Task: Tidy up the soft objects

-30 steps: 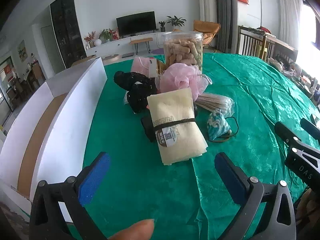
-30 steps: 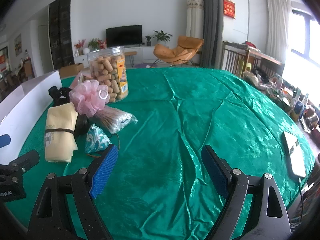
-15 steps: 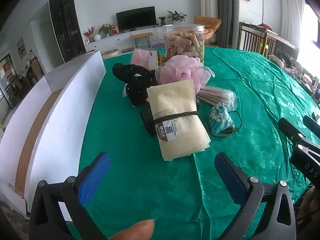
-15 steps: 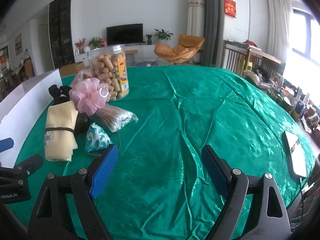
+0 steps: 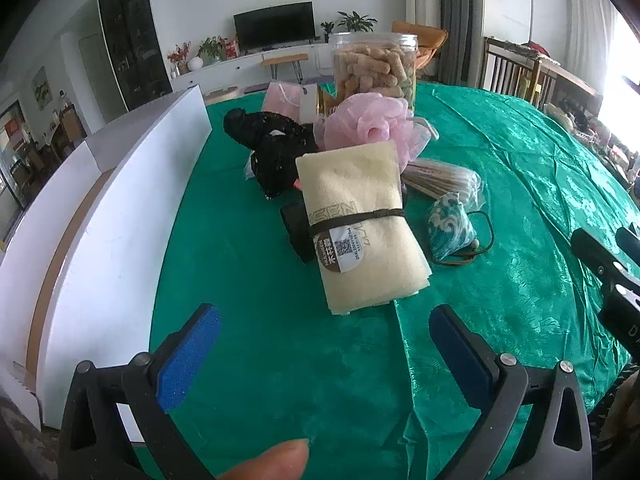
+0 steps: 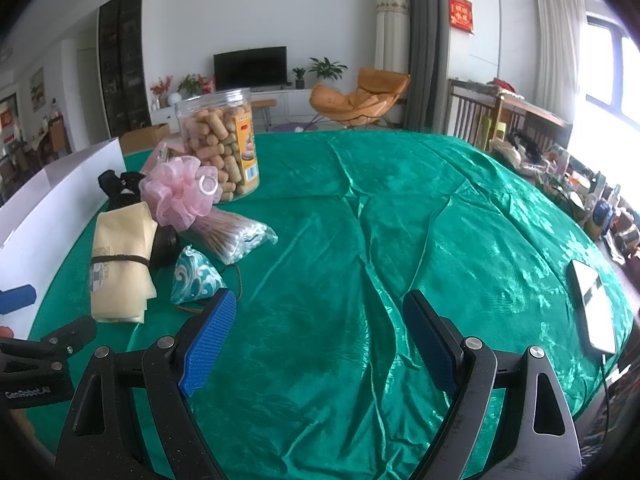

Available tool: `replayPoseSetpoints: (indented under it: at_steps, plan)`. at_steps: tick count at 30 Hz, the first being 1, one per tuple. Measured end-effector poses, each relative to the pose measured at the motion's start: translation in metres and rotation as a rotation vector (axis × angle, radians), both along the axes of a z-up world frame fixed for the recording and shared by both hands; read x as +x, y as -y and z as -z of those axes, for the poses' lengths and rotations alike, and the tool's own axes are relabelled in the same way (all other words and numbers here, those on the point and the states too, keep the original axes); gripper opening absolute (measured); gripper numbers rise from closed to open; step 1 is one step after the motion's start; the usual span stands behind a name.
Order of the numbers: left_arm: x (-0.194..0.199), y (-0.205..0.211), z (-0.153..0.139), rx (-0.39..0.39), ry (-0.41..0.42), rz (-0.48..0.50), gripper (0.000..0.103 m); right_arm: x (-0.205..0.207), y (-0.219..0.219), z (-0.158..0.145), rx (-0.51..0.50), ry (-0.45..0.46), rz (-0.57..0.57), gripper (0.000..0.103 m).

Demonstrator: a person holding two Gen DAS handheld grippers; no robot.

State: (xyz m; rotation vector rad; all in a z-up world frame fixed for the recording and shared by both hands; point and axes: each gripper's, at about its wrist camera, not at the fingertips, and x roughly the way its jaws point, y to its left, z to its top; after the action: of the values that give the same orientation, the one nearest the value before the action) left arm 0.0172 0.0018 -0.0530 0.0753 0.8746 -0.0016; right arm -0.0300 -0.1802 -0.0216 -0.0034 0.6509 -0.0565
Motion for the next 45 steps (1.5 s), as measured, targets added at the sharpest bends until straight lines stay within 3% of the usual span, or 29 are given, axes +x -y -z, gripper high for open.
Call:
replayPoseSetpoints:
  at_steps: [16, 30, 35, 39, 45]
  plan:
    - [0.004, -0.01, 0.018, -0.023, -0.062, -0.005, 0.103, 0.002, 0.013, 0.0, 0.069, -0.013, 0.032, 0.088]
    - [0.01, -0.012, 0.031, 0.017, -0.094, -0.007, 0.103, 0.004, 0.007, 0.004, 0.035, -0.031, 0.011, 0.088]
    - [0.026, -0.017, 0.048, 0.008, -0.172, 0.004, 0.103, 0.006, 0.004, 0.006, 0.019, -0.044, 0.002, 0.088]
    - [0.044, -0.023, 0.052, -0.055, -0.196, 0.014, 0.103, 0.008, -0.001, 0.009, 0.0, -0.06, -0.009, 0.088]
    - [0.086, -0.015, 0.054, -0.063, -0.19, 0.034, 0.103, 0.008, -0.002, 0.011, -0.005, -0.065, -0.015, 0.088]
